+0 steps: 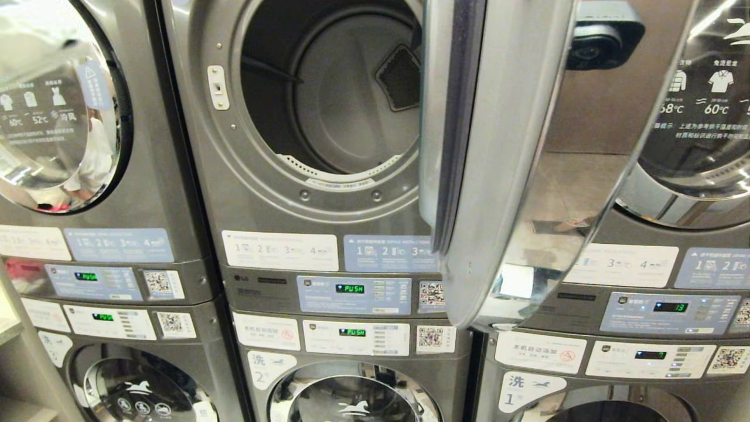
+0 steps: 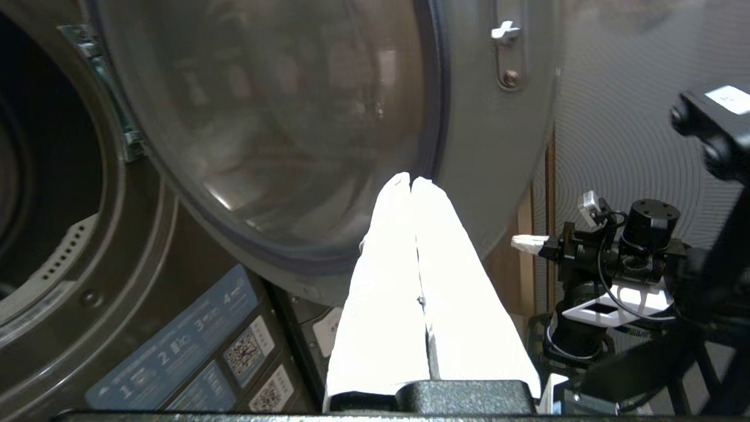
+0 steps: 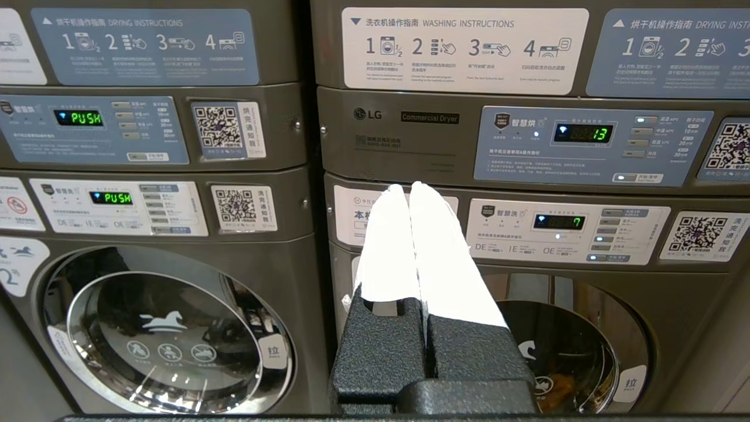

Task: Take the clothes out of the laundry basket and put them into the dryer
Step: Open the dryer

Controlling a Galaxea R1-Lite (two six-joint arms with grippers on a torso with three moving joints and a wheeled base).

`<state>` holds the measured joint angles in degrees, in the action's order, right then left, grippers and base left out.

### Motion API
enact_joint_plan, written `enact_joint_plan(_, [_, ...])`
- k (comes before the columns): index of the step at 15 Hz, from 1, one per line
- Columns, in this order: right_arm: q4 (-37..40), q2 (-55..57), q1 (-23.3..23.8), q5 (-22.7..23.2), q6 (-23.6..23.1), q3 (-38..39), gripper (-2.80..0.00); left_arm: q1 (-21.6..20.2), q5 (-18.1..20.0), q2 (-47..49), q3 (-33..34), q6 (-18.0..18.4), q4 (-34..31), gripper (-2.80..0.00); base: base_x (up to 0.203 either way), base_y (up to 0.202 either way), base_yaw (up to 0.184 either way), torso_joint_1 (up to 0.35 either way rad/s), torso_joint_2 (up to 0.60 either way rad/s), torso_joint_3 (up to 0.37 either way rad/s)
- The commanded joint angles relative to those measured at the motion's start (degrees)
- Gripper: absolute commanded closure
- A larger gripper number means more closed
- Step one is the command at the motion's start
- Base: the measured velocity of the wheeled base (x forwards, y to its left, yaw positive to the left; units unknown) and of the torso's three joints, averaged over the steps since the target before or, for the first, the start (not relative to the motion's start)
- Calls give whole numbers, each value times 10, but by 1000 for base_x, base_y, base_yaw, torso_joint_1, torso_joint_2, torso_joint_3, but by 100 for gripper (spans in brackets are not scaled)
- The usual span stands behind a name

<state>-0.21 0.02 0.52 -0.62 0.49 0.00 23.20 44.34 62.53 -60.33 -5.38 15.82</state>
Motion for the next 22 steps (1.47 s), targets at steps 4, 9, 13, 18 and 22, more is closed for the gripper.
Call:
enact_joint_plan(4, [0, -1, 0, 0, 0, 0, 0, 88, -14, 132, -94, 0, 3, 0, 0, 0, 0, 0, 0, 0])
enact_joint_plan(9, [-1, -1, 0, 0, -1, 0, 0, 194, -78, 188, -141, 0, 3, 0, 0, 0, 0, 0, 0, 0])
enact_joint_plan(13, [-1, -1, 0, 0, -1, 0, 0, 206, -81, 219, -168, 0, 4, 0, 0, 0, 0, 0, 0, 0])
enact_joint_plan(18, [-1, -1, 0, 0, -1, 0, 0, 229, -82, 281, -235, 0, 4, 0, 0, 0, 0, 0, 0, 0])
enact_joint_plan(22, [-1, -1, 0, 0, -1, 0, 0, 270, -86, 343, -296, 0, 4, 0, 0, 0, 0, 0, 0, 0])
